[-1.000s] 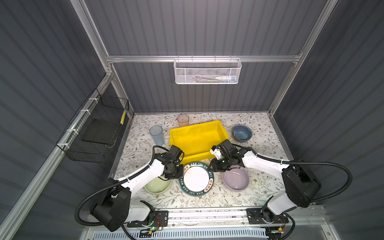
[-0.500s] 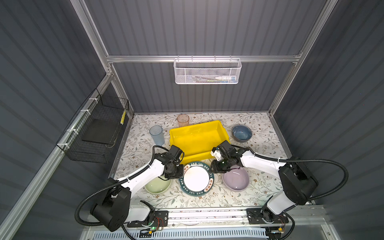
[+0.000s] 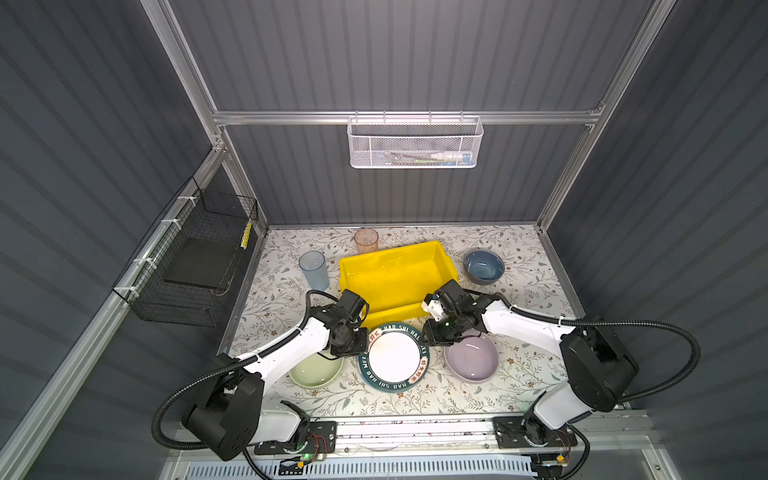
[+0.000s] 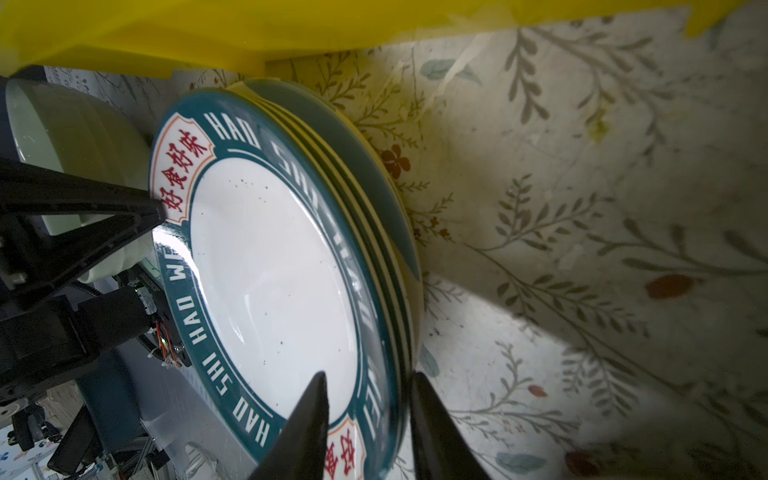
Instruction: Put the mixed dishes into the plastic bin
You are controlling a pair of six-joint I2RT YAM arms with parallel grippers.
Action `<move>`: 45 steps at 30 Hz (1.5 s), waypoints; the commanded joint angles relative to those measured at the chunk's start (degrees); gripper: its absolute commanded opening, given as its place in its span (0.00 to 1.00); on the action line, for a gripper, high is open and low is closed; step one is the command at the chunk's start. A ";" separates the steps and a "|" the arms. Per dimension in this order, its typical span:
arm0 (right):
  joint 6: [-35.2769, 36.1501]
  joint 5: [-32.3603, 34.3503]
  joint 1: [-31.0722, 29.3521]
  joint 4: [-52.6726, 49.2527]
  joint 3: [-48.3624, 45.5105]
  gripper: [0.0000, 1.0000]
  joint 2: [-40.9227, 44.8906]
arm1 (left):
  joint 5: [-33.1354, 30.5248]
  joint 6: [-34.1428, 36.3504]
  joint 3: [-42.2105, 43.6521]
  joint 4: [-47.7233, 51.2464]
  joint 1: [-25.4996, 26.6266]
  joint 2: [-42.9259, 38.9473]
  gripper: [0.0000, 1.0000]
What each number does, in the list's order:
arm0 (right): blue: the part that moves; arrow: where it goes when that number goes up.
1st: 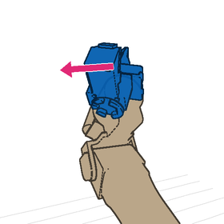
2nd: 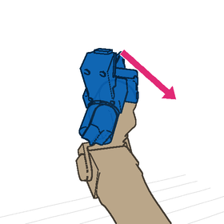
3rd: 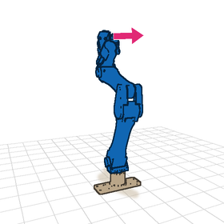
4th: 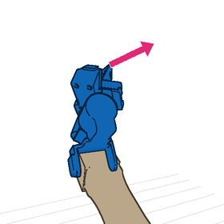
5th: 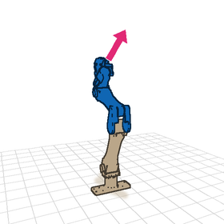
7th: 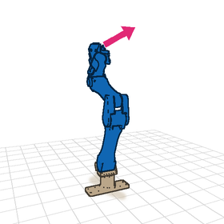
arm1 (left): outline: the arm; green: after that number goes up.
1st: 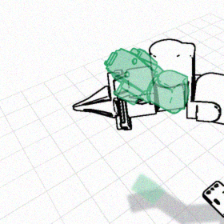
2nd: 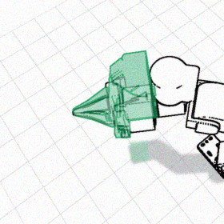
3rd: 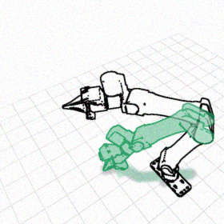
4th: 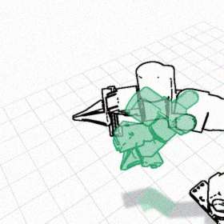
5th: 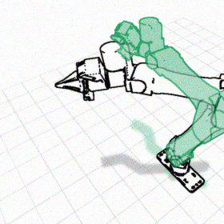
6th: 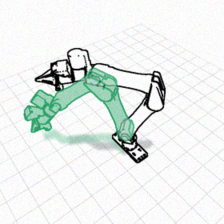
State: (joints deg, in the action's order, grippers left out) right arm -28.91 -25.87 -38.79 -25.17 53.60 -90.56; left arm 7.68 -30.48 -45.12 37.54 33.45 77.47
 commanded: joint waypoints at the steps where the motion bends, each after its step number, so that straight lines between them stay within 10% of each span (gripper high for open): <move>1: 1.22 -1.14 -0.33 -1.80 1.79 0.34 1.57 | 0.40 0.07 0.17 0.37 0.47 1.81 0.11; 28: 5.46 2.23 -0.33 -9.20 4.93 0.40 2.77 | 0.23 0.07 1.02 -0.72 0.56 3.39 0.10; 45: 3.65 -2.63 -0.34 -6.78 4.93 0.23 4.27 | -0.23 0.17 1.06 -0.11 0.57 3.17 0.10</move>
State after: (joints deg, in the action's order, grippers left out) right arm -24.51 -24.43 -38.72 -33.50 57.36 -87.96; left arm 8.27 -30.46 -45.10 34.65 33.74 79.33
